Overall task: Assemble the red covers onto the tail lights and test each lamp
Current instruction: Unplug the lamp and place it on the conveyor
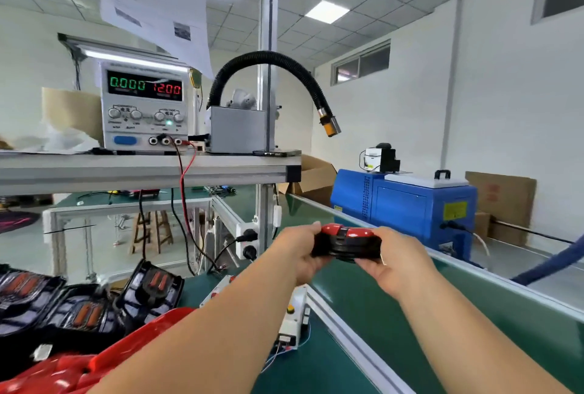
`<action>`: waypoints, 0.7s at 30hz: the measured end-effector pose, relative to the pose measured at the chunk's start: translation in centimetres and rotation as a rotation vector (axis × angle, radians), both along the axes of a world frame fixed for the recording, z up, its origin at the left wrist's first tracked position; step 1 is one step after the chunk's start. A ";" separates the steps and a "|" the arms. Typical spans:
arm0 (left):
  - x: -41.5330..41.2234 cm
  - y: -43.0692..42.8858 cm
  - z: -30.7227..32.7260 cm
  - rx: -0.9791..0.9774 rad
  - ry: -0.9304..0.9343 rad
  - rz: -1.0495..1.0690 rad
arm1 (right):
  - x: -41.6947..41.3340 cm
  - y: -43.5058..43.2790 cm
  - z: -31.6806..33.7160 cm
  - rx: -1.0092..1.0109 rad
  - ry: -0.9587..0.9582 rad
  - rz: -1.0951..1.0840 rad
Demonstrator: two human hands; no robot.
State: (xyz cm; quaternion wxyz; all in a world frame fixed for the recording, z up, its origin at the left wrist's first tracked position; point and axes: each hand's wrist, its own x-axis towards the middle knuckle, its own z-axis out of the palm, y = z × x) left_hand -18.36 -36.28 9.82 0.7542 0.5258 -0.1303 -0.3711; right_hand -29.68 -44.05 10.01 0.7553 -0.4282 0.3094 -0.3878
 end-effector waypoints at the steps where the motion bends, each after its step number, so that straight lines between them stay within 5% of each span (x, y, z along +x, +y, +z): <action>1: 0.1 -0.5 0.5 0.003 -0.009 -0.001 | 0.3 -0.5 0.3 0.011 0.003 0.001; 13: 1.7 -3.3 0.8 -0.053 0.095 0.005 | 4.0 -4.8 1.2 -0.131 0.088 0.040; 21: 5.2 -2.5 0.4 0.024 -0.040 0.165 | 6.4 -3.9 -1.1 0.049 0.019 0.152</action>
